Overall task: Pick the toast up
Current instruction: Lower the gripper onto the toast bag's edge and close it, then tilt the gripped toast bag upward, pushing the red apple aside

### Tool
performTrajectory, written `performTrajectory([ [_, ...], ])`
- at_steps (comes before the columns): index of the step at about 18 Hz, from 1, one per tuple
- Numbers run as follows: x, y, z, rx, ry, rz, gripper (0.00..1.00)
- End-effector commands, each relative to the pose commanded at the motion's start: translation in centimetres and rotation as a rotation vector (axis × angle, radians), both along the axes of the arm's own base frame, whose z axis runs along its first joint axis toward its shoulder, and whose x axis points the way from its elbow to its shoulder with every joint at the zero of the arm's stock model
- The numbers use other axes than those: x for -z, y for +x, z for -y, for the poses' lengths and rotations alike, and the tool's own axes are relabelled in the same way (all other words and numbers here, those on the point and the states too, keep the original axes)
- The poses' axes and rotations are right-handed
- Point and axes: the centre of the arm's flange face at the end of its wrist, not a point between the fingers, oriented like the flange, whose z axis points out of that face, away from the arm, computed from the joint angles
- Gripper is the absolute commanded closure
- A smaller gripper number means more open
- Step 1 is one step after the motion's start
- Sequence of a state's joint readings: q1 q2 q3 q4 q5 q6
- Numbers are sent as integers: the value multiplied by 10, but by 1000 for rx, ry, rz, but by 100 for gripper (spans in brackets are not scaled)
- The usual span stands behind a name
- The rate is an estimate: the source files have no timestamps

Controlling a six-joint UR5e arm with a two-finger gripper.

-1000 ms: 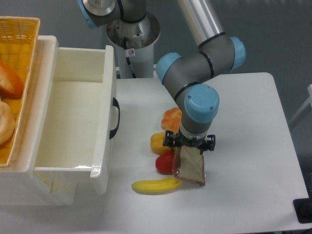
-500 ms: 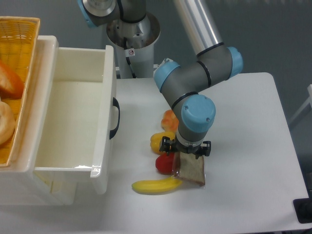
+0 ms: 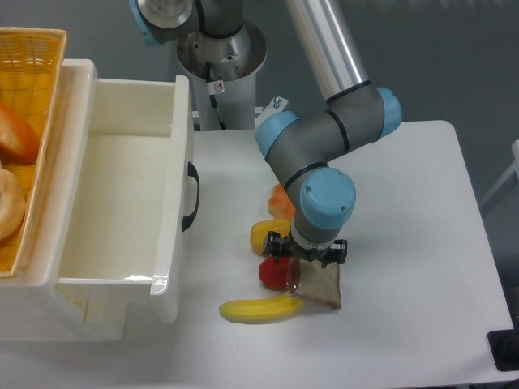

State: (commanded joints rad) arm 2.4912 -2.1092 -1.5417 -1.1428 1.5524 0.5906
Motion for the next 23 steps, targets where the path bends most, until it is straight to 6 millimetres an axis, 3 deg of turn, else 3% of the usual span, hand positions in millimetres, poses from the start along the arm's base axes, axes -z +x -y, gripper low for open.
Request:
performTrajectory([
  [7, 4, -2, -1, 3, -2, 3, 1],
  [9, 4, -3, 0, 2, -4, 3, 13],
  [12, 4, -3, 0, 3, -4, 3, 38],
  [15, 4, -4, 1, 2, -4, 3, 71],
  [18, 4, -6, 2, 0, -3, 3, 92],
  [23, -9, -8, 4, 0, 10, -12, 94],
])
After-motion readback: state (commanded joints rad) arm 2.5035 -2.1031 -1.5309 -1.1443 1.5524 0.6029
